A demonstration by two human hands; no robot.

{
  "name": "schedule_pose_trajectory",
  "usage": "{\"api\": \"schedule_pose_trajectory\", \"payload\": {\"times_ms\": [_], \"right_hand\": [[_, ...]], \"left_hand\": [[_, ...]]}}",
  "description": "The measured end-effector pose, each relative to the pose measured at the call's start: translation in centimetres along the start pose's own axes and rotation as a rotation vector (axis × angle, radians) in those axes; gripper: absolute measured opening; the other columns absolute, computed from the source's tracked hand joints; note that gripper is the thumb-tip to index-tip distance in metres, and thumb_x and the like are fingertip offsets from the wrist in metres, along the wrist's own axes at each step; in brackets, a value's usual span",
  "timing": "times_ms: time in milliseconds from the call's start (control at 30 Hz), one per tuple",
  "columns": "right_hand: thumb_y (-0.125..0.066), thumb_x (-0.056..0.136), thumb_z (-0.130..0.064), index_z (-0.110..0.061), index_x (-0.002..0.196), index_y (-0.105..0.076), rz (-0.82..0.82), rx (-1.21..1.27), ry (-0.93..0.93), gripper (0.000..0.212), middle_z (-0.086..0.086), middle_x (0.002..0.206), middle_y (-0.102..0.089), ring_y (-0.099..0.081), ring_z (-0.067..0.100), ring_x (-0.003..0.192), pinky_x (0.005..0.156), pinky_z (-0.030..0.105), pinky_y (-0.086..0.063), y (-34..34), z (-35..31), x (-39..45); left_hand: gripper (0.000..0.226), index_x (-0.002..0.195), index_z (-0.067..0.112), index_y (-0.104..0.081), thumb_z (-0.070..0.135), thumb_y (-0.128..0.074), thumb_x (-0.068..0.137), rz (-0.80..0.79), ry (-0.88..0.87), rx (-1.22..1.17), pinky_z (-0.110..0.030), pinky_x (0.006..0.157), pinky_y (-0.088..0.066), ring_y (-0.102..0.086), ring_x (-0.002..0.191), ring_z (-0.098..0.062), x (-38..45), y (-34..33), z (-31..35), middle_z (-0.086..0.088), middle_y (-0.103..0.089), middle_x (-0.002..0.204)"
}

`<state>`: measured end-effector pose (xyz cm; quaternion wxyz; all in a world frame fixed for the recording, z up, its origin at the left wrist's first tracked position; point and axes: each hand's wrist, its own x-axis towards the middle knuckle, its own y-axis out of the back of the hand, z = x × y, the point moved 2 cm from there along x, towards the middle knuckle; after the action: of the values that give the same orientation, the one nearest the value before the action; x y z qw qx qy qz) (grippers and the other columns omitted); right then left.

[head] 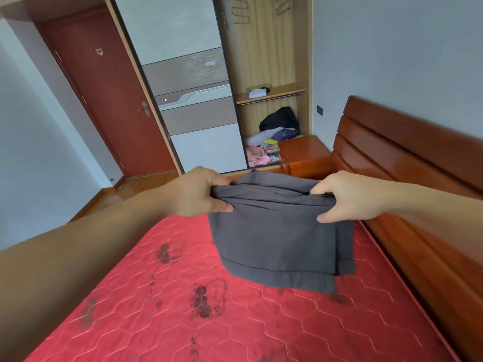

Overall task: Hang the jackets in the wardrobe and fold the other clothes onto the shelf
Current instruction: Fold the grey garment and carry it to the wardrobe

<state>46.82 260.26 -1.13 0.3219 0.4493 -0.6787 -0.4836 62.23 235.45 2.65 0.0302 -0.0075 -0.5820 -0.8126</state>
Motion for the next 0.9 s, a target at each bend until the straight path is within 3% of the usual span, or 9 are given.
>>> {"api": "schedule_pose_trajectory", "payload": {"times_ms": [167, 233, 333, 467, 567, 633, 700, 767, 900], "right_hand": [[-0.073, 0.083, -0.037, -0.015, 0.076, -0.069, 0.011, 0.014, 0.04, 0.023, 0.001, 0.071, -0.062, -0.053, 0.009, 0.062, 0.059, 0.023, -0.039, 1.6, -1.1, -0.1], [-0.075, 0.081, -0.037, -0.018, 0.08, -0.072, -0.06, -0.006, 0.053, 0.019, -0.003, 0.075, -0.068, -0.06, 0.008, 0.069, 0.067, 0.028, -0.048, 2.9, -2.2, 0.4], [-0.074, 0.072, -0.049, -0.03, 0.086, -0.073, -0.168, -0.117, 0.073, 0.023, -0.004, 0.08, -0.073, -0.068, 0.016, 0.075, 0.074, 0.042, -0.055, 5.0, -4.6, 1.9], [-0.082, 0.072, -0.03, -0.039, 0.092, -0.063, -0.087, -0.107, 0.135, 0.028, -0.016, 0.092, -0.065, -0.06, 0.001, 0.085, 0.078, 0.023, -0.049, 7.9, -6.2, 2.8], [-0.086, 0.069, -0.026, -0.036, 0.124, -0.045, 0.411, 0.302, 0.005, 0.068, -0.02, 0.117, -0.054, -0.054, 0.003, 0.108, 0.084, 0.007, -0.038, 7.2, -2.9, 1.7], [-0.084, 0.069, -0.047, -0.03, 0.141, -0.039, 0.551, 0.737, -0.182, 0.086, -0.014, 0.137, -0.048, -0.047, 0.011, 0.126, 0.102, 0.021, -0.037, 2.0, 0.8, -0.3], [-0.077, 0.065, -0.065, -0.025, 0.136, -0.055, 0.347, 1.388, -0.294, 0.084, -0.005, 0.135, -0.059, -0.051, 0.024, 0.13, 0.104, 0.041, -0.04, -5.5, 2.5, -2.1], [-0.079, 0.053, -0.07, -0.024, 0.116, -0.072, 0.063, 1.868, -0.407, 0.078, 0.007, 0.131, -0.063, -0.057, 0.032, 0.123, 0.104, 0.045, -0.041, -11.5, 1.2, -3.6], [-0.053, 0.064, -0.075, -0.012, 0.11, -0.074, 0.062, 1.902, -0.556, 0.081, 0.016, 0.118, -0.068, -0.062, 0.038, 0.113, 0.102, 0.047, -0.042, -15.0, -0.3, -3.7]], "left_hand": [[0.029, 0.085, 0.016, -0.065, 0.029, -0.085, 0.069, -0.025, 0.105, -0.112, -0.035, 0.067, -0.052, -0.063, 0.074, -0.017, -0.7, -0.1, -0.8, 0.002, -0.067, 0.079], [0.053, 0.107, 0.02, -0.051, 0.023, -0.088, 0.068, -0.073, 0.152, -0.14, -0.026, 0.07, -0.046, -0.056, 0.078, -0.008, -1.0, -0.2, 0.1, 0.01, -0.059, 0.09], [0.106, 0.145, 0.041, -0.023, 0.031, -0.091, 0.063, -0.112, 0.094, -0.237, -0.013, 0.1, -0.035, -0.048, 0.118, 0.004, -0.4, -1.4, 3.2, 0.025, -0.046, 0.131], [0.046, 0.112, 0.027, -0.068, 0.011, -0.084, 0.072, -0.103, 0.116, -0.518, -0.018, 0.087, -0.049, -0.067, 0.098, 0.0, 1.0, -2.6, 4.9, 0.016, -0.071, 0.109], [0.033, 0.098, 0.017, -0.073, -0.004, -0.076, 0.073, -0.061, 0.227, -0.958, -0.028, 0.078, -0.057, -0.072, 0.087, -0.017, 1.0, -3.6, 4.2, 0.0, -0.076, 0.096], [0.035, 0.101, 0.014, -0.074, 0.0, -0.076, 0.068, -0.06, 0.263, -1.181, -0.036, 0.086, -0.057, -0.071, 0.095, -0.026, 0.7, -4.9, 3.7, -0.009, -0.074, 0.106], [0.032, 0.099, 0.014, -0.076, 0.008, -0.071, 0.068, -0.033, 0.299, -1.317, -0.04, 0.09, -0.054, -0.07, 0.095, -0.029, 0.3, -6.5, 2.8, -0.012, -0.073, 0.108], [0.027, 0.095, 0.014, -0.079, 0.011, -0.069, 0.069, -0.012, 0.354, -1.386, -0.04, 0.089, -0.055, -0.071, 0.091, -0.028, -0.2, -8.4, 1.9, -0.012, -0.073, 0.106], [0.029, 0.101, 0.012, -0.076, 0.016, -0.071, 0.073, -0.011, 0.511, -1.462, -0.039, 0.087, -0.056, -0.071, 0.09, -0.028, -1.7, -11.3, 0.0, -0.014, -0.073, 0.108]]}}
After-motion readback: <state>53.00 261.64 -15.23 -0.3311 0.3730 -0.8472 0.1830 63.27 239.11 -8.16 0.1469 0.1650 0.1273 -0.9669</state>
